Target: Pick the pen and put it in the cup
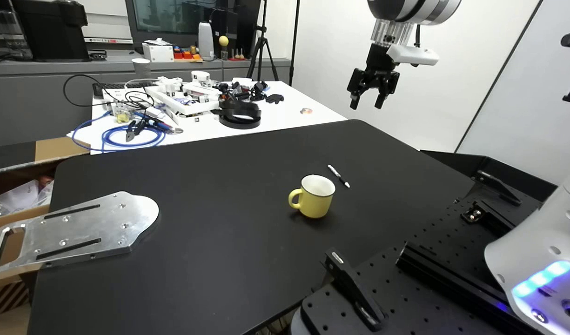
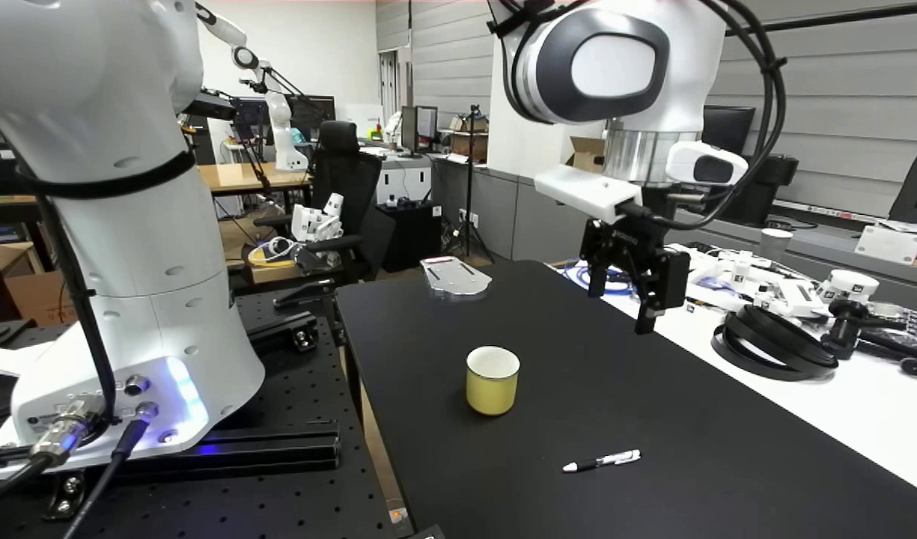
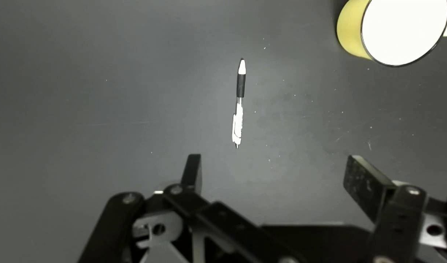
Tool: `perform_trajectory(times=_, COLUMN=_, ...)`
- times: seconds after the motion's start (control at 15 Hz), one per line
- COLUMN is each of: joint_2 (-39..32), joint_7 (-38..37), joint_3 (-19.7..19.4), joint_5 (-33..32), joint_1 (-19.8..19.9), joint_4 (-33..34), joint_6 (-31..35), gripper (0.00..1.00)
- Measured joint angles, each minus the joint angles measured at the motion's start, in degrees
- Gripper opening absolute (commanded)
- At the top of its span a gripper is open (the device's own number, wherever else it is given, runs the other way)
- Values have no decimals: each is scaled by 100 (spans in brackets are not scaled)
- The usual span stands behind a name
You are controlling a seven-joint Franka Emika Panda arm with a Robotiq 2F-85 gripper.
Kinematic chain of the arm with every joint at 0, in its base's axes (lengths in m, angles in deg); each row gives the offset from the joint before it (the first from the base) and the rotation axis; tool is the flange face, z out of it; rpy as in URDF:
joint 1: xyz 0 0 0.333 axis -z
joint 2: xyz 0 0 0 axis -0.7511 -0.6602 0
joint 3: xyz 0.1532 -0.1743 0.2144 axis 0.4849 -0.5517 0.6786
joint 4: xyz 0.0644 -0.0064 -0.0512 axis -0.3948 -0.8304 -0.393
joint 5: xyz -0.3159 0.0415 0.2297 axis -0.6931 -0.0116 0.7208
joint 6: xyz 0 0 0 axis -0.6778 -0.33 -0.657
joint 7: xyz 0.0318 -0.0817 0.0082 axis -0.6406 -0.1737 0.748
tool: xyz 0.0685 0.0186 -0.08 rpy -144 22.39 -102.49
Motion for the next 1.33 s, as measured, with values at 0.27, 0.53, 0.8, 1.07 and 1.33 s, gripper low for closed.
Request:
perform_trajectory(times=0.27, joint_2=-633, joint_7=111, joint_3=184, joint_5=334, joint_1=220, joint_4=66, joint_6=623, gripper=100)
perform_trajectory(times=0.53, joint_2=-1362, joint_7=266, joint_3=652, joint_5=744, joint_1=685, joint_4=349, joint_6=1125, gripper=100)
perform_trajectory(times=0.8, joint_2=-2075, joint_7=297, joint_3=1202, joint_5=879, joint_1=1217, joint_4=760, joint_6=1450, gripper=100)
perform_trajectory(times=1.07, joint_2=-2680, joint_7=302, joint_3=1450, joint_5=839, joint_1=1488, joint_4=1112, joint_6=1692, gripper=100)
perform_trajectory(times=1.33, joint_2=-3134, joint_7=285, joint_3=1369, joint_5=605, joint_1=1421, joint_4=1372, joint_6=1837, gripper=100)
